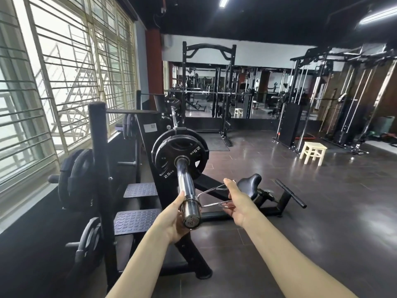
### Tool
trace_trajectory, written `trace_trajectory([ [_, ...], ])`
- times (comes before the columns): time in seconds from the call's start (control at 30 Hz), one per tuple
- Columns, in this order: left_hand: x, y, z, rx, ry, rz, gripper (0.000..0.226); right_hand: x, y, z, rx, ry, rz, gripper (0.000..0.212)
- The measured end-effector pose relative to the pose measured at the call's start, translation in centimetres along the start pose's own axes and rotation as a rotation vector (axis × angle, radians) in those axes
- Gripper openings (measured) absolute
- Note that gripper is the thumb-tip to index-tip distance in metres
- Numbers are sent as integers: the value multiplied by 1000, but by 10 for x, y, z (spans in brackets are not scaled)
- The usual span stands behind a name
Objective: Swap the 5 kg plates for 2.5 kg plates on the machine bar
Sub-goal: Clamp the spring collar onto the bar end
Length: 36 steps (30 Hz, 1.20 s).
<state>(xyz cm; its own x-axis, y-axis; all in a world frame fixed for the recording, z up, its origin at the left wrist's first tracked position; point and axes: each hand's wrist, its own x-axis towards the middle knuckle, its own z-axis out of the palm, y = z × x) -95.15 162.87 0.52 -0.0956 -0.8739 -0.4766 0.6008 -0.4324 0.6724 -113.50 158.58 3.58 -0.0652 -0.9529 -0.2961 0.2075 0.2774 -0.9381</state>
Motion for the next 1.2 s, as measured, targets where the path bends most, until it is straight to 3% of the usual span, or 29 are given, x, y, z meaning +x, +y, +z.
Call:
trace_trajectory([
  [0.3,10,16,9,120,81,84,50,7,12,5,137,28,61,35],
  [0.47,40,40,10,135,117,56,65,34,-10,24,102,15,49,42],
  [0.63,68,49,3,141,103,24,64,62,-13,27,78,-27,90,29],
  [0.87,55,47,0,163,8,-2,78,69,-6,22,57,-48,127,34],
  [1.0,53,41,4,179,-6,1,82,61,-19,16,117,-112,252,45],
  [1.13,49,38,8,169,-5,-5,78,59,-31,2,98,-139,358,95],
  [1.2,46,36,9,170,-12,3,75,55,-31,-2,43,-169,378,106],
])
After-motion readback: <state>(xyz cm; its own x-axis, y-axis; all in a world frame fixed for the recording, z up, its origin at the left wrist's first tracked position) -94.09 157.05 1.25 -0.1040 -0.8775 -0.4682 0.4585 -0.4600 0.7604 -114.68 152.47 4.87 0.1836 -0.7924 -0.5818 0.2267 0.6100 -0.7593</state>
